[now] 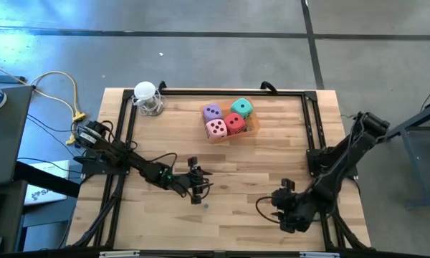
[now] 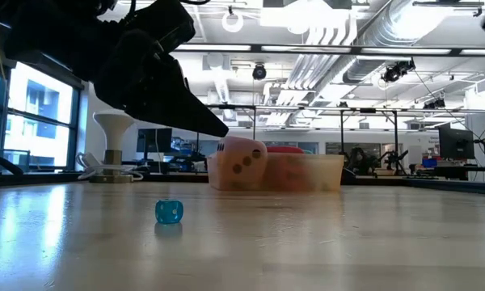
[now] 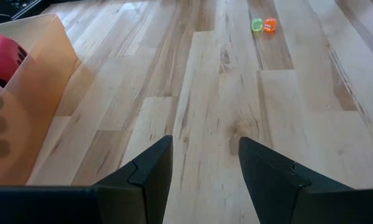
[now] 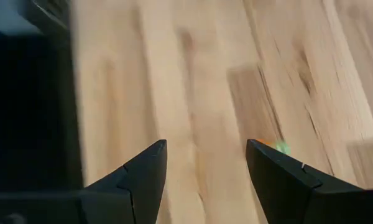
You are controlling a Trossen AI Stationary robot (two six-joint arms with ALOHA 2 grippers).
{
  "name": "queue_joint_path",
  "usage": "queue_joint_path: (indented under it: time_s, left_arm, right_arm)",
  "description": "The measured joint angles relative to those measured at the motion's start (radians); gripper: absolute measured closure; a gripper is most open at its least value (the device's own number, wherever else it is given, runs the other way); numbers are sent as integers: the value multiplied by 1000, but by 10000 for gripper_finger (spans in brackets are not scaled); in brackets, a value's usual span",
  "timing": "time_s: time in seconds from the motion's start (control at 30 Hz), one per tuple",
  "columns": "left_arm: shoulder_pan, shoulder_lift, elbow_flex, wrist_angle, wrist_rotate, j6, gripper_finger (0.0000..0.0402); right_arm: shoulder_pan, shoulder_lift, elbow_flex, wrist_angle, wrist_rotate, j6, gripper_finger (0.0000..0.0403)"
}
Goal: Pick & Place Dice
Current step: Put the small orange dice into the orange container
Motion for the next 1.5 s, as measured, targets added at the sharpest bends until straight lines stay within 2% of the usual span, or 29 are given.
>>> queue_joint_path:
  time_s: [0.23, 0.43, 0.6, 0.93, 1.13, 1.5]
  left_arm:
    - [0, 0, 0, 0, 0, 0, 225]
    - [0, 0, 0, 0, 0, 0, 225]
    - [0, 0, 0, -1, 0, 0, 225]
    - [0, 0, -1, -2, 0, 0, 225]
    - [0, 0, -1, -2, 0, 0, 225]
    - [0, 0, -1, -3, 0, 0, 225]
  right_arm:
    - [-18, 82, 0, -103, -110, 129, 192]
    - [-47, 153, 0, -119, -155, 137, 192]
    - [-80, 231, 0, -108, -237, 111, 192]
    - [-153, 333, -1, -89, -250, -37, 192]
    - [-179, 335, -2, -60, -260, -93, 192]
    - [-181, 336, -2, -5, -211, -149, 192]
